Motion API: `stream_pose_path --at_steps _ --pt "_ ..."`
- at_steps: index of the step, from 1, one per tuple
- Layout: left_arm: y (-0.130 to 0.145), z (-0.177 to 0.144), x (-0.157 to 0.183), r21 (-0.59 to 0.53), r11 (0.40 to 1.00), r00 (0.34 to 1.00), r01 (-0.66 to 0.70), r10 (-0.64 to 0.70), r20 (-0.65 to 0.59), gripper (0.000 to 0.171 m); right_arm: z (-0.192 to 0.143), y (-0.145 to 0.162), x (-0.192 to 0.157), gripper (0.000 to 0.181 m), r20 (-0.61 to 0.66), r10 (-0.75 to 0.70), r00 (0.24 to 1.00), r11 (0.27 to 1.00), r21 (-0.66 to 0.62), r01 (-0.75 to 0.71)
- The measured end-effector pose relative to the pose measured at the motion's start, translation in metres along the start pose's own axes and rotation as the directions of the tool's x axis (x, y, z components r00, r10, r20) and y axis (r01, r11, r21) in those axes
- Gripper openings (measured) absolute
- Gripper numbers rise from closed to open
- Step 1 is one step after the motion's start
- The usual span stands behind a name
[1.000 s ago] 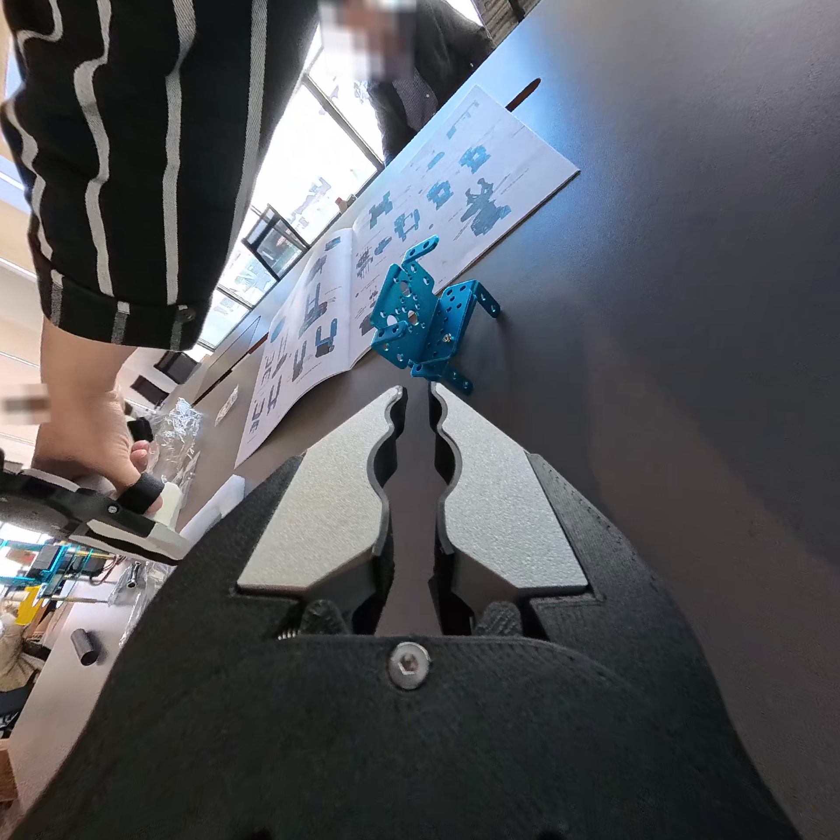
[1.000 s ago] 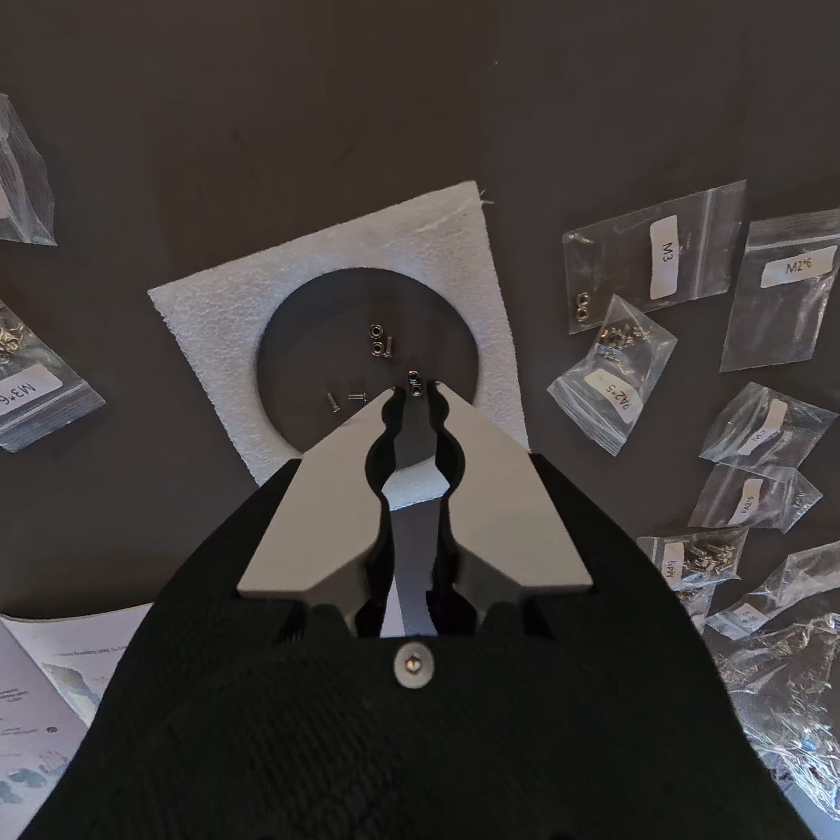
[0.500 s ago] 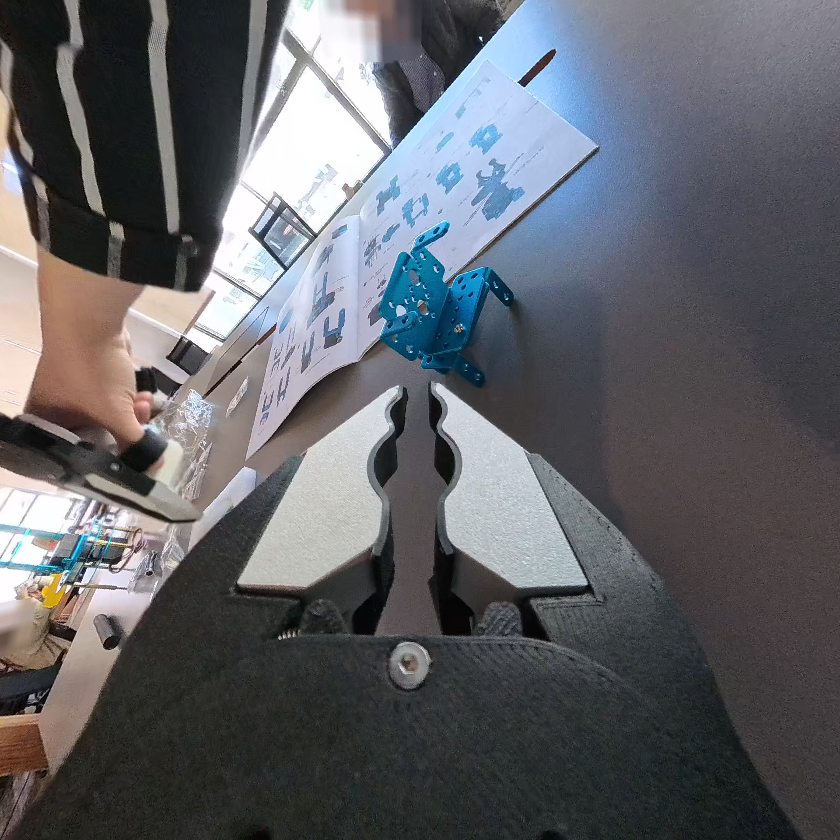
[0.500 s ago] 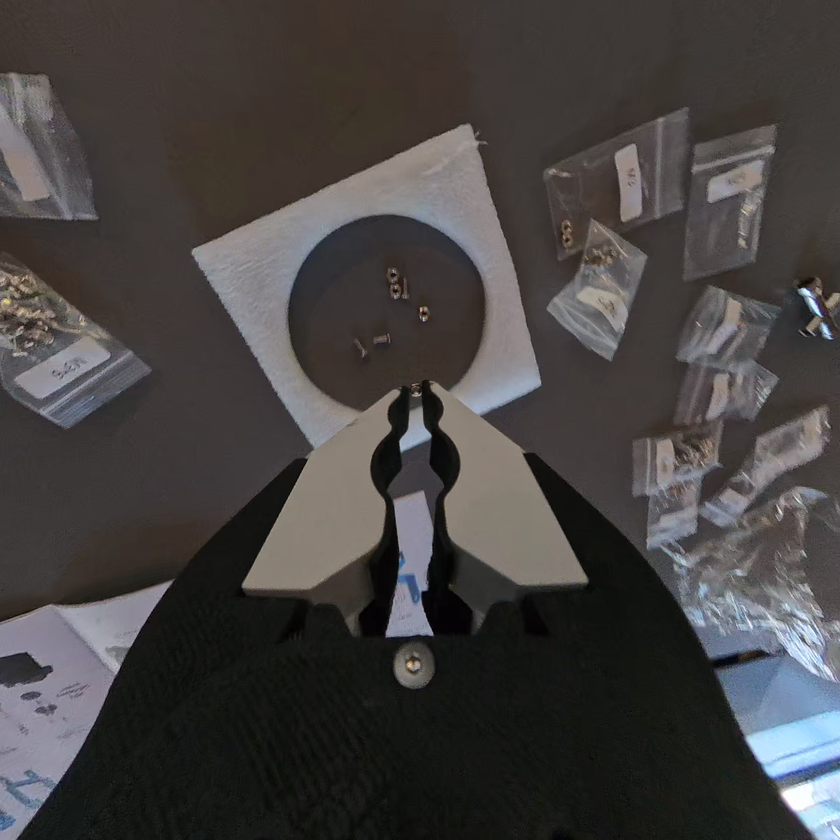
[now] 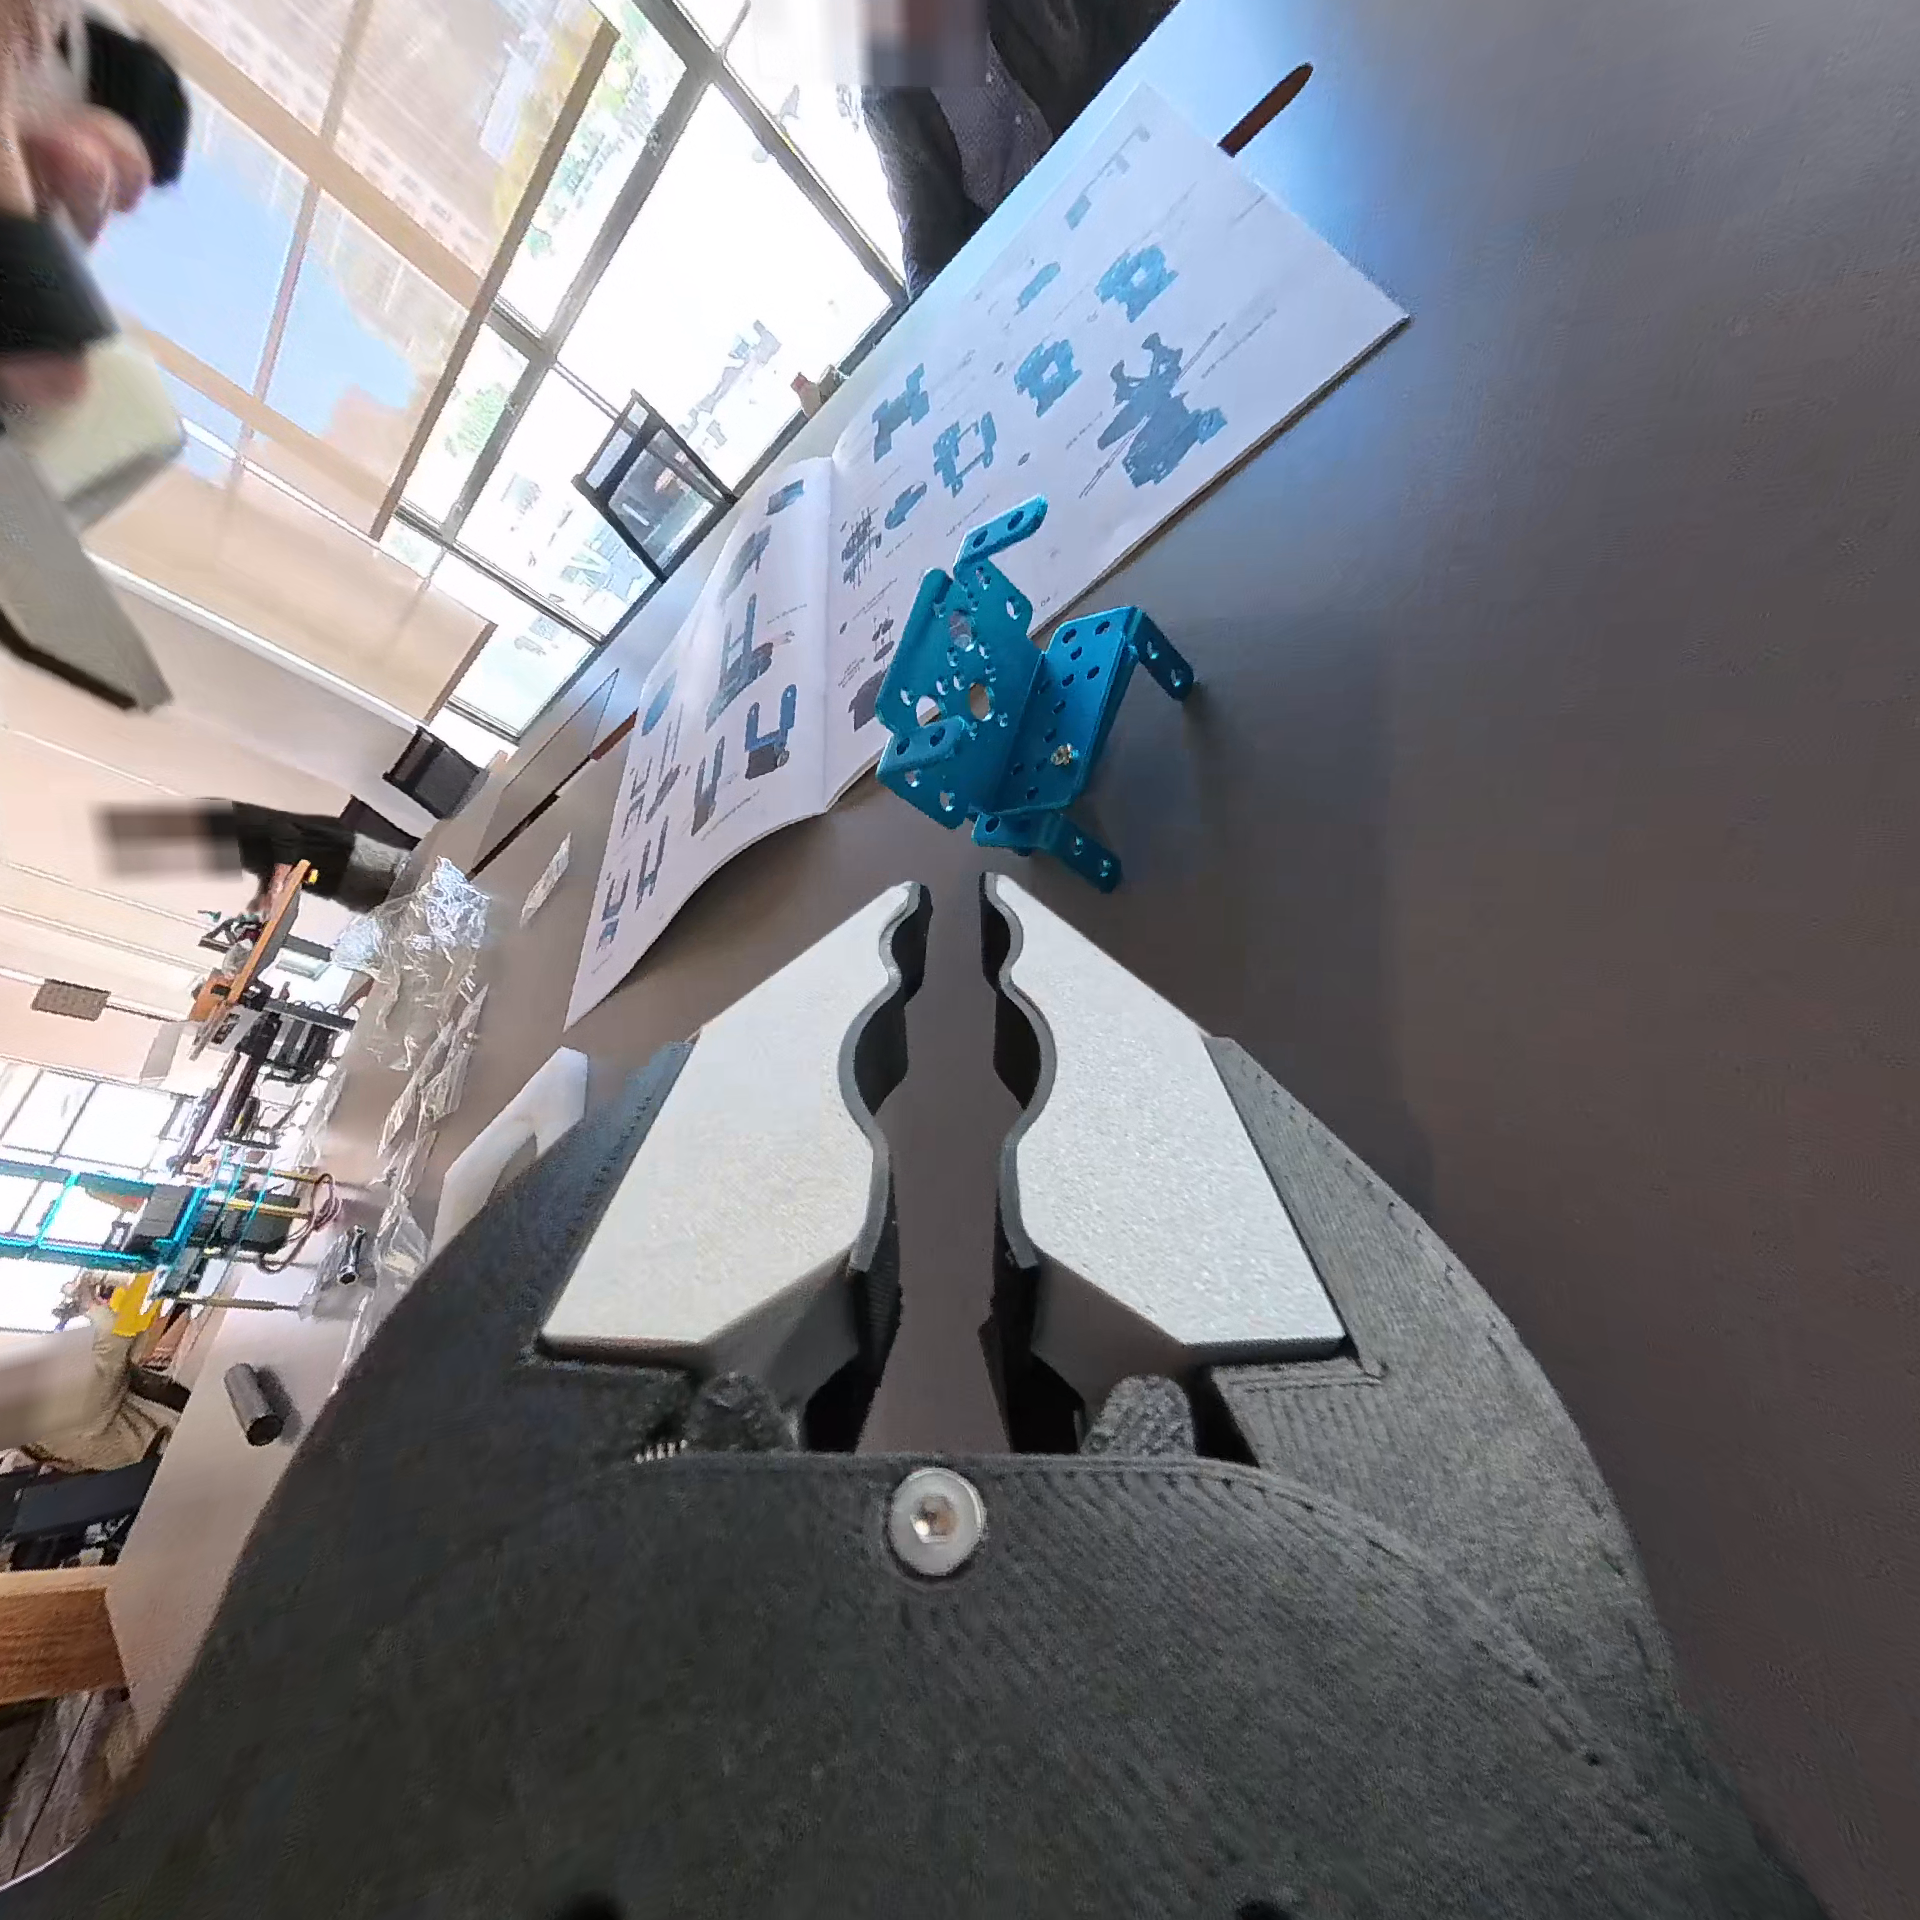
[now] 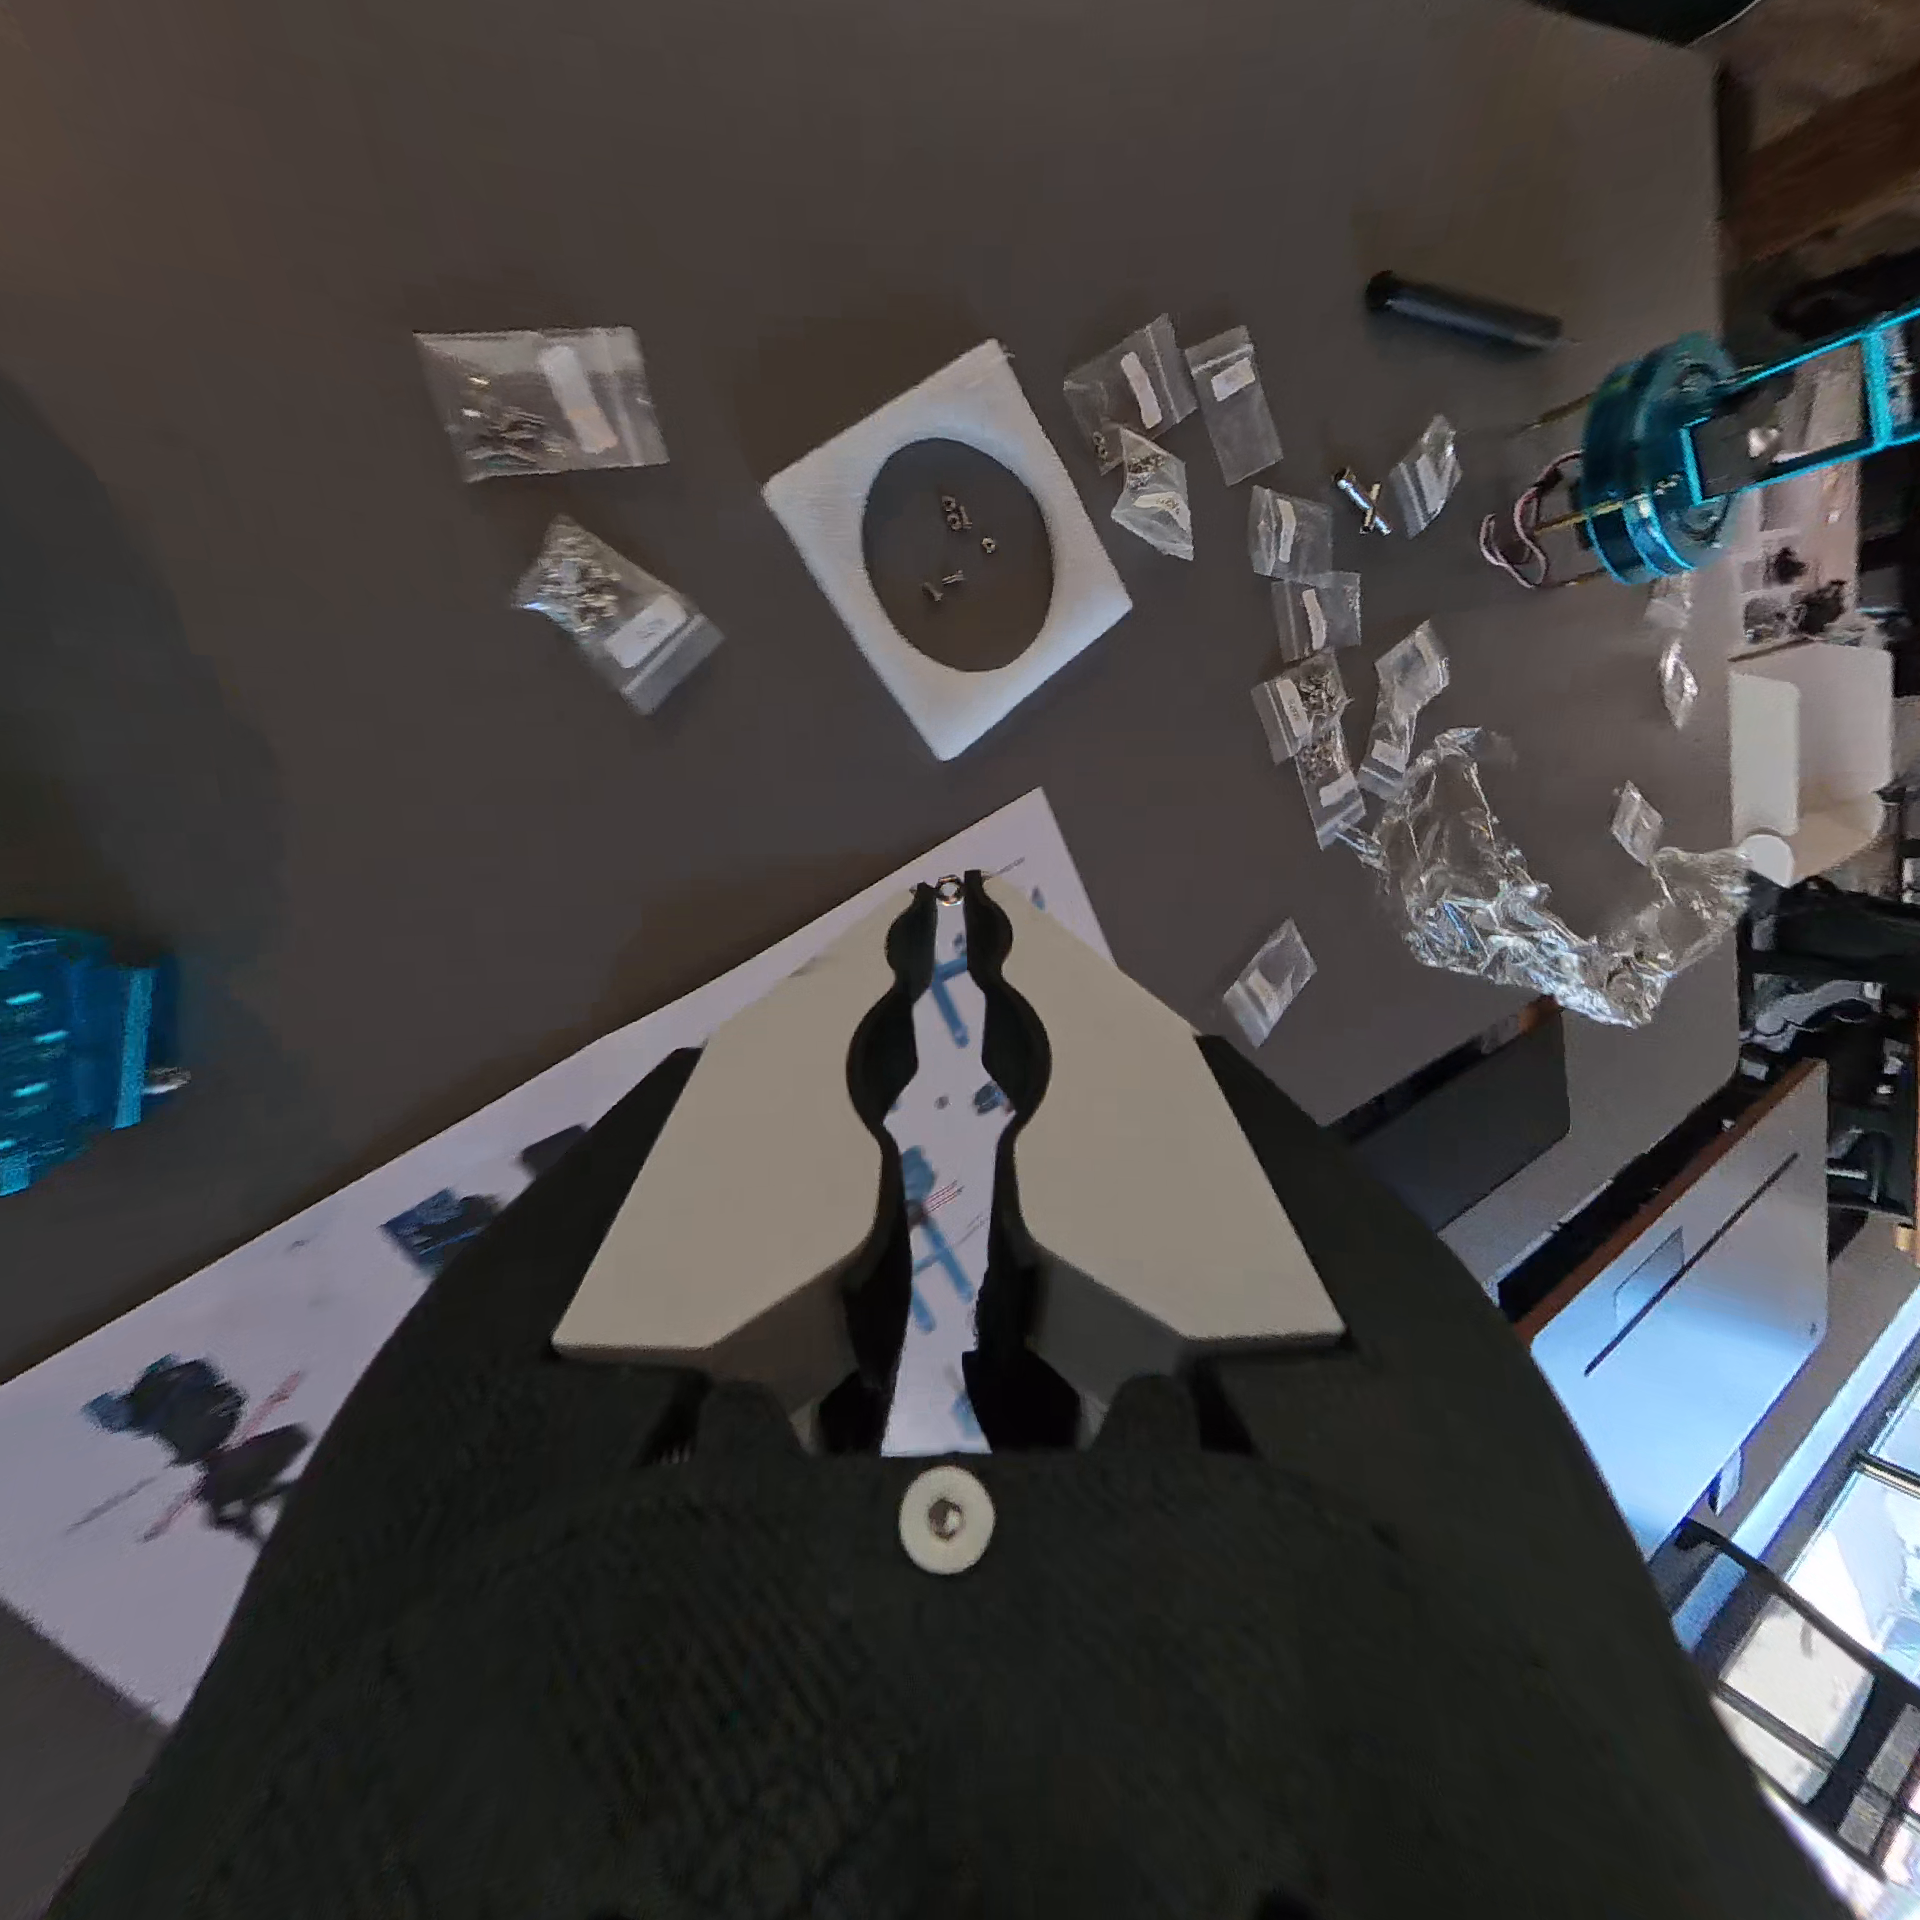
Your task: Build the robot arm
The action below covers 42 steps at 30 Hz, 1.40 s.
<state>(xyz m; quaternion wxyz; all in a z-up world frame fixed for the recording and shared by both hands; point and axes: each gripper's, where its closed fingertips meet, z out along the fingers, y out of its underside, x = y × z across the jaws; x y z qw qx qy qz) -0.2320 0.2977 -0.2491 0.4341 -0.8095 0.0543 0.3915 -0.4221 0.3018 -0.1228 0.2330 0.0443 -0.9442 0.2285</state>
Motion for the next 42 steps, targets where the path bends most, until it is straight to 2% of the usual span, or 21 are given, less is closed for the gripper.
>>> stream_pose_path --at_steps 5,9,14,17,23,27,34,38,42 --pt "-0.005 -0.001 0.004 0.017 1.0 1.0 -0.011 0.011 -0.001 0.007 -0.054 0.011 -0.071 0.005 -0.076 0.048 0.996 0.995 0.095 -0.041" --pt "-0.011 -0.003 0.013 0.031 0.998 0.998 -0.052 0.052 -0.019 0.007 -0.079 0.027 -0.141 0.005 -0.1 0.174 0.98 0.974 0.165 -0.156" --pt "-0.023 -0.001 0.021 0.055 0.99 0.992 -0.126 0.127 -0.009 0.007 -0.082 0.051 -0.219 0.005 -0.075 0.406 0.911 0.885 0.283 -0.371" --pt "-0.025 0.003 0.027 0.048 0.97 0.971 -0.24 0.239 0.015 0.011 -0.073 0.069 -0.246 0.005 -0.046 0.511 0.858 0.822 0.317 -0.472" --pt "-0.019 0.014 0.026 0.037 0.883 0.883 -0.468 0.465 0.065 0.013 -0.072 0.084 -0.263 0.005 -0.028 0.584 0.811 0.761 0.366 -0.535" --pt "-0.018 0.018 0.016 0.051 0.852 0.85 -0.521 0.512 0.119 0.013 -0.068 0.086 -0.27 0.005 -0.011 0.594 0.804 0.748 0.374 -0.548" --pt "-0.008 0.023 0.022 0.072 0.817 0.82 -0.573 0.568 0.075 0.015 -0.071 0.089 -0.27 0.005 -0.002 0.595 0.804 0.746 0.372 -0.552" --pt "-0.007 0.025 0.02 0.076 0.761 0.764 -0.644 0.636 0.106 0.016 -0.075 0.09 -0.268 0.005 -0.002 0.597 0.802 0.745 0.374 -0.553" --pt "-0.009 0.026 0.02 0.102 0.73 0.737 -0.675 0.664 0.125 0.017 -0.078 0.09 -0.266 0.005 -0.007 0.592 0.806 0.75 0.371 -0.547"
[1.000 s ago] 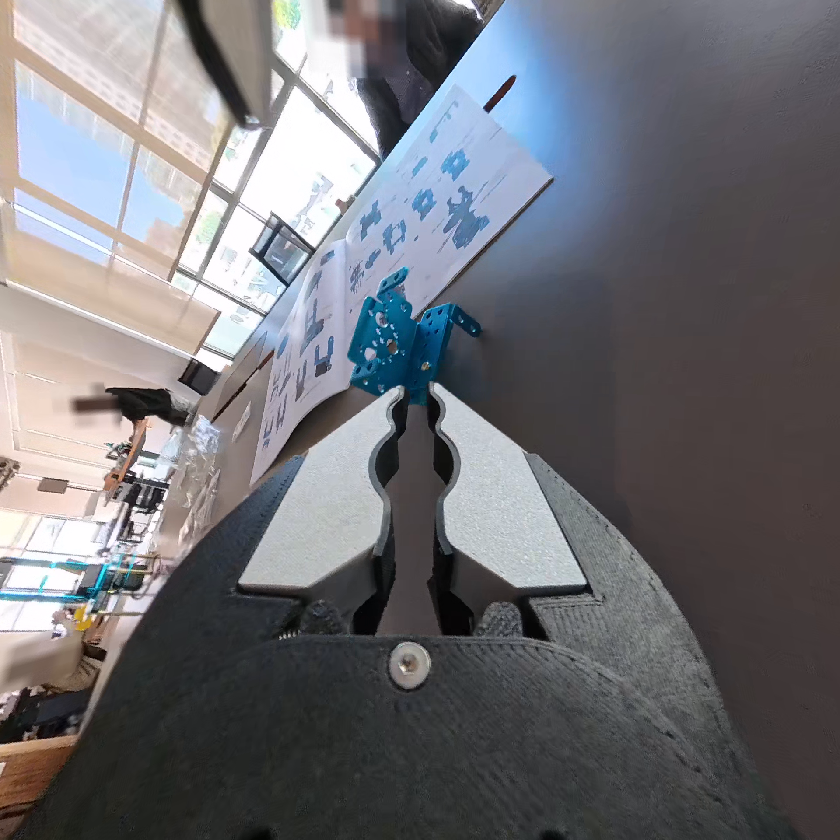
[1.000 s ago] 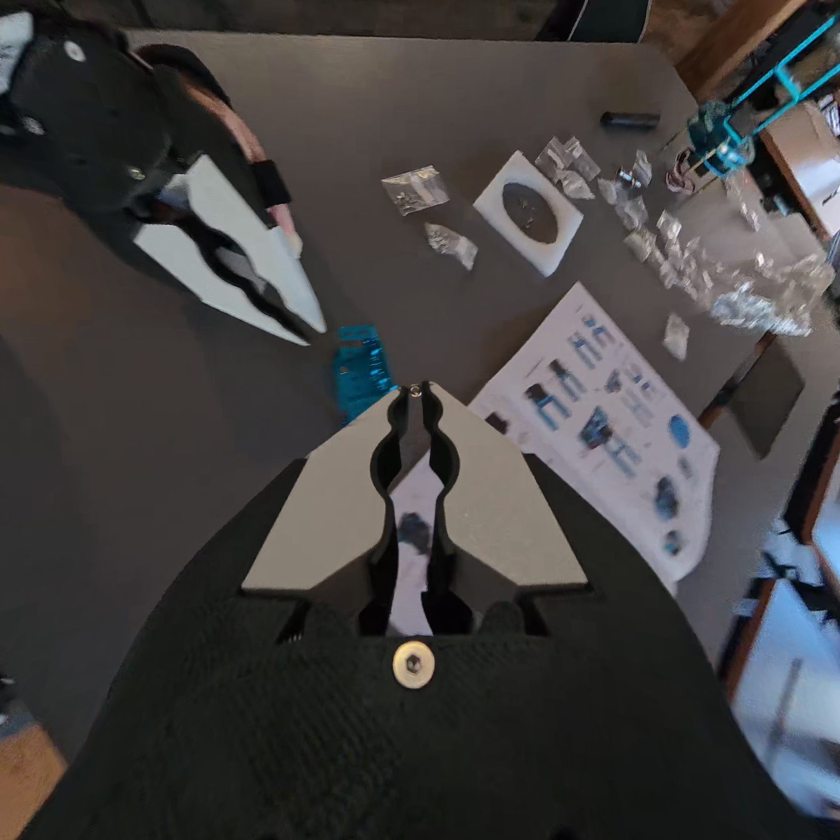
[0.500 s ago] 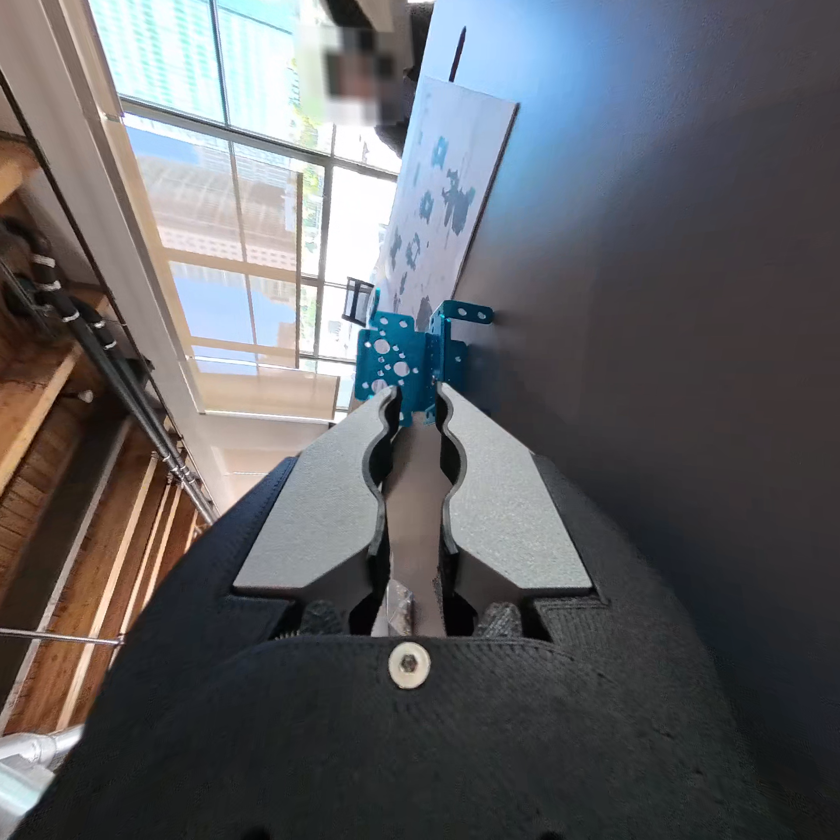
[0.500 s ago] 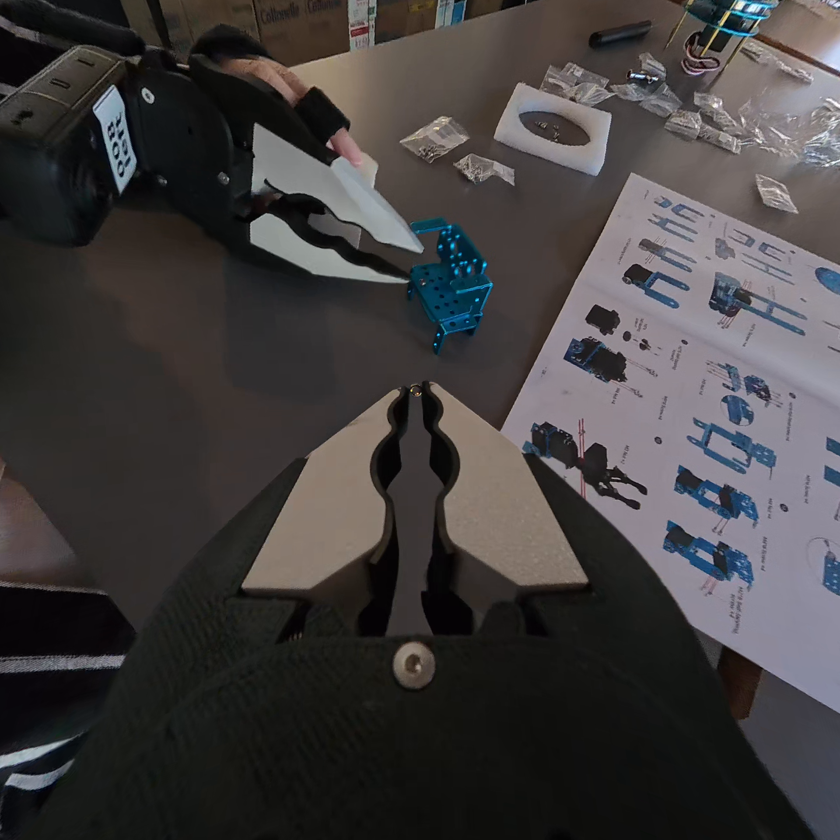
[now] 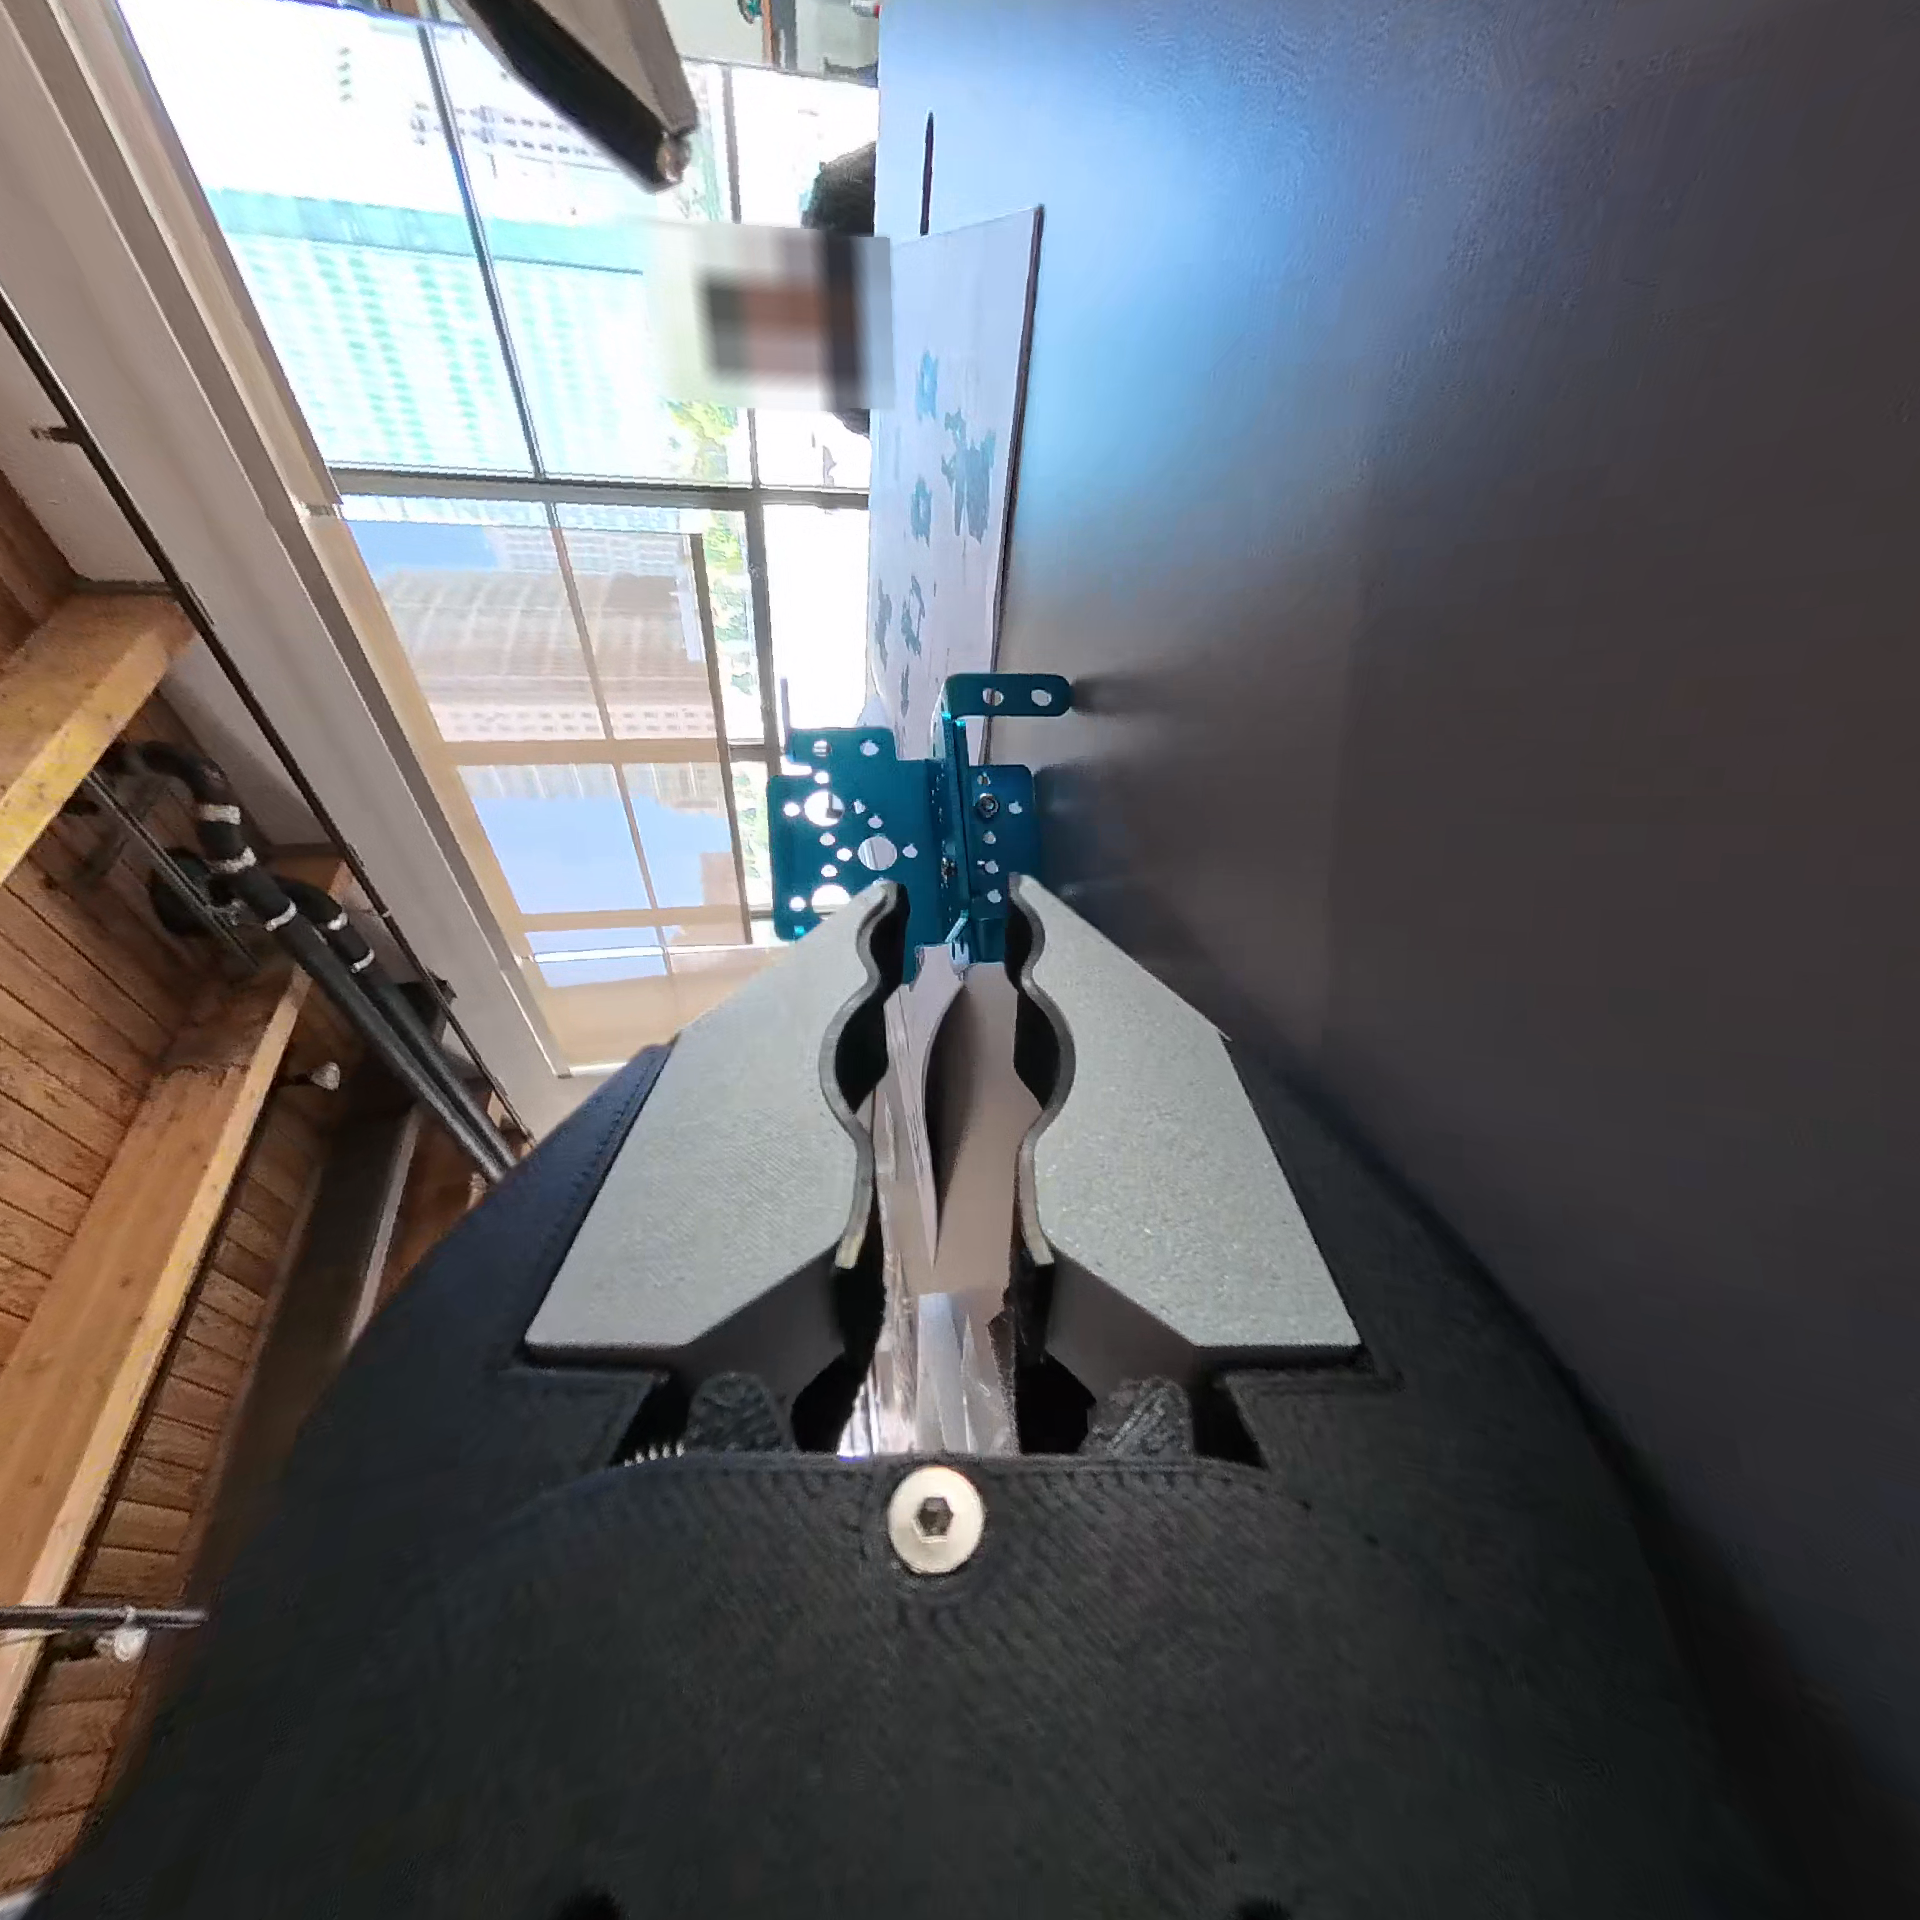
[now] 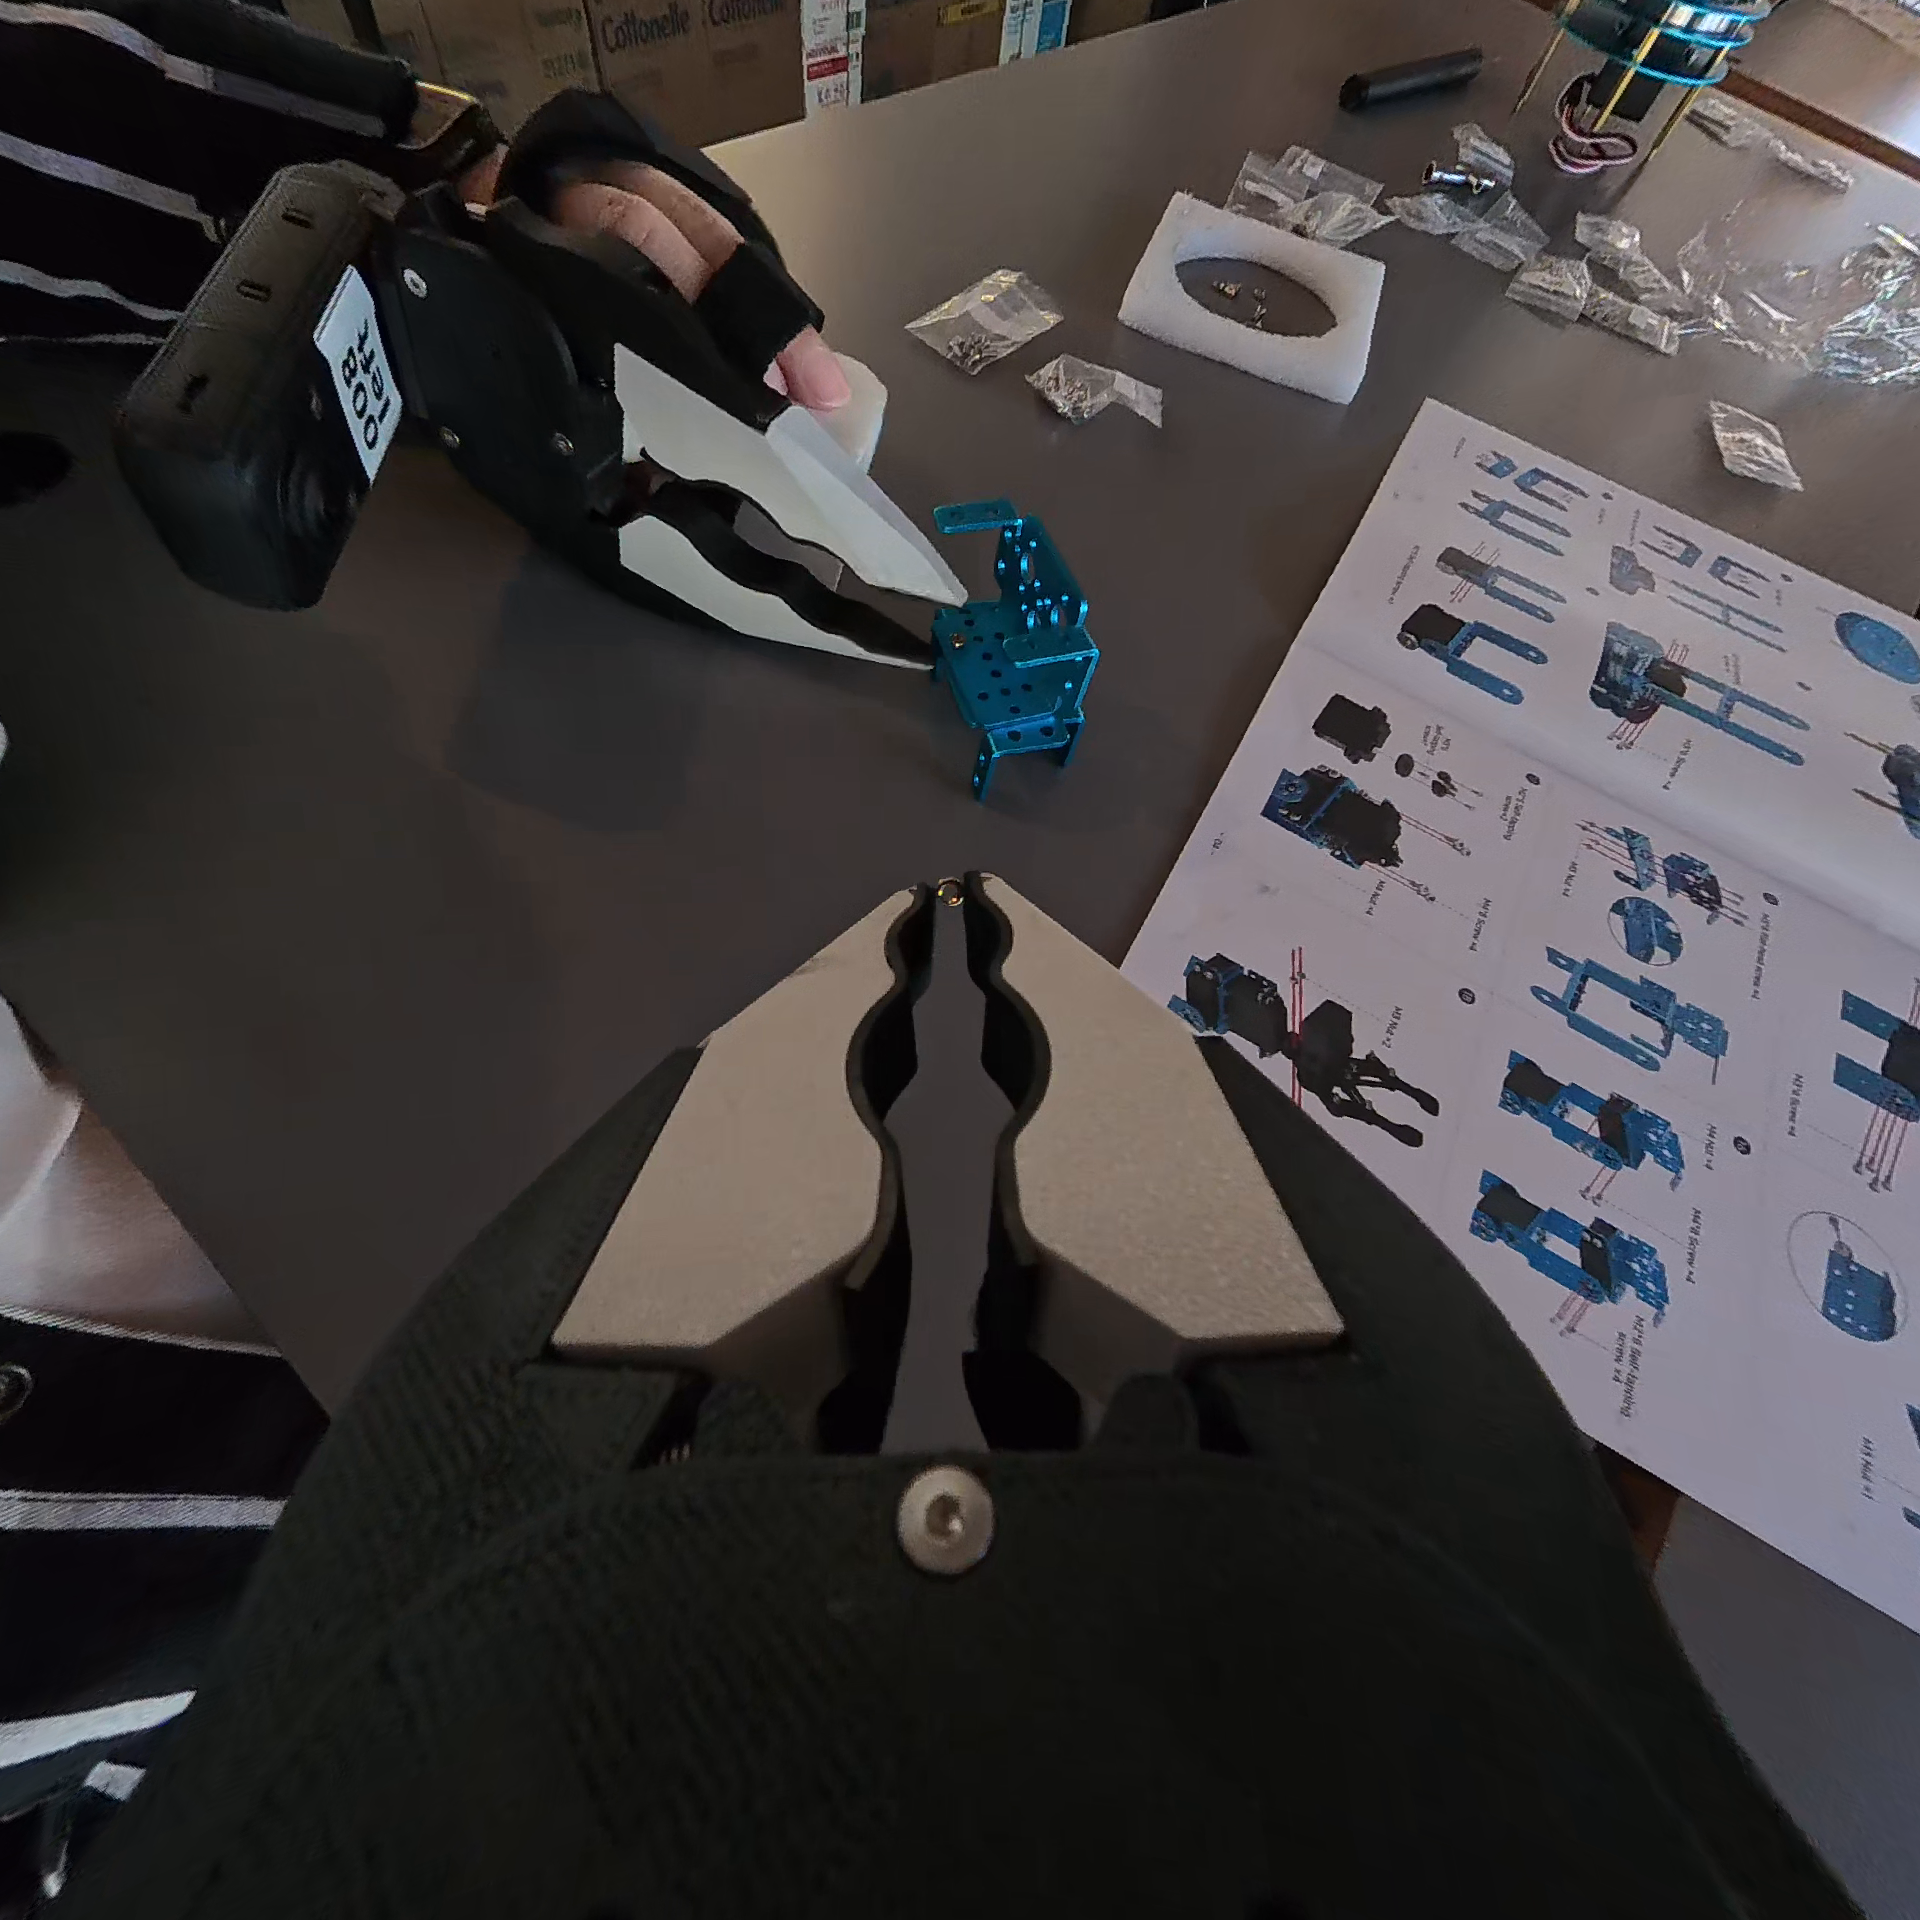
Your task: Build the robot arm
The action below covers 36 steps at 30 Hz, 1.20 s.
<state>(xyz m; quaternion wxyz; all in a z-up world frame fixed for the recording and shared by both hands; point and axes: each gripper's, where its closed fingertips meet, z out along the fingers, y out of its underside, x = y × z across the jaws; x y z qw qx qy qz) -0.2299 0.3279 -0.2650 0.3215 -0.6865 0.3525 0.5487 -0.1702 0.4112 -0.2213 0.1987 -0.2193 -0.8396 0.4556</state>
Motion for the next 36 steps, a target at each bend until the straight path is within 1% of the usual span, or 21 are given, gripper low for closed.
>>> stream_pose_path --at_steps 2,5,8,10,12,21,24,28,36 --pt "0.002 0.001 0.001 0.009 1.0 1.0 -0.023 0.024 -0.016 0.017 -0.001 -0.001 0.0 0.005 0.002 -0.001 1.0 1.0 -0.002 0.001" --pt "0.005 0.005 0.006 0.015 0.998 0.996 -0.055 0.055 -0.073 0.023 -0.003 -0.002 0.0 0.005 0.002 -0.007 1.0 1.0 -0.003 0.007" --pt "0.001 0.007 0.006 0.043 0.993 0.99 -0.106 0.11 -0.09 0.021 -0.004 -0.003 0.0 0.005 0.001 -0.01 1.0 1.0 -0.005 0.01" --pt "-0.001 0.007 0.009 0.063 0.99 0.985 -0.124 0.13 -0.112 0.017 -0.004 -0.004 0.0 0.005 0.002 -0.014 1.0 1.0 -0.005 0.014" --pt "0.0 0.007 0.009 0.065 0.988 0.983 -0.138 0.145 -0.115 0.017 -0.004 -0.005 -0.001 0.005 0.002 -0.019 1.0 1.0 -0.007 0.019" --pt "0.005 0.006 0.004 0.048 0.993 0.989 -0.104 0.109 -0.104 0.019 -0.008 -0.012 -0.003 0.005 0.011 -0.053 0.999 0.999 -0.006 0.053" --pt "0.006 0.003 0.004 0.048 0.995 0.99 -0.091 0.095 -0.108 0.017 -0.009 -0.013 -0.003 0.005 0.015 -0.048 0.999 0.999 0.006 0.048" --pt "0.009 0.001 0.01 0.036 0.995 0.987 -0.088 0.092 -0.135 0.015 -0.007 -0.012 -0.003 0.005 0.026 -0.036 0.999 0.999 0.01 0.035" --pt "0.01 0.0 0.01 0.025 0.996 0.988 -0.088 0.091 -0.127 0.014 0.0 -0.006 -0.008 0.005 0.039 -0.028 0.999 1.0 0.005 0.028"
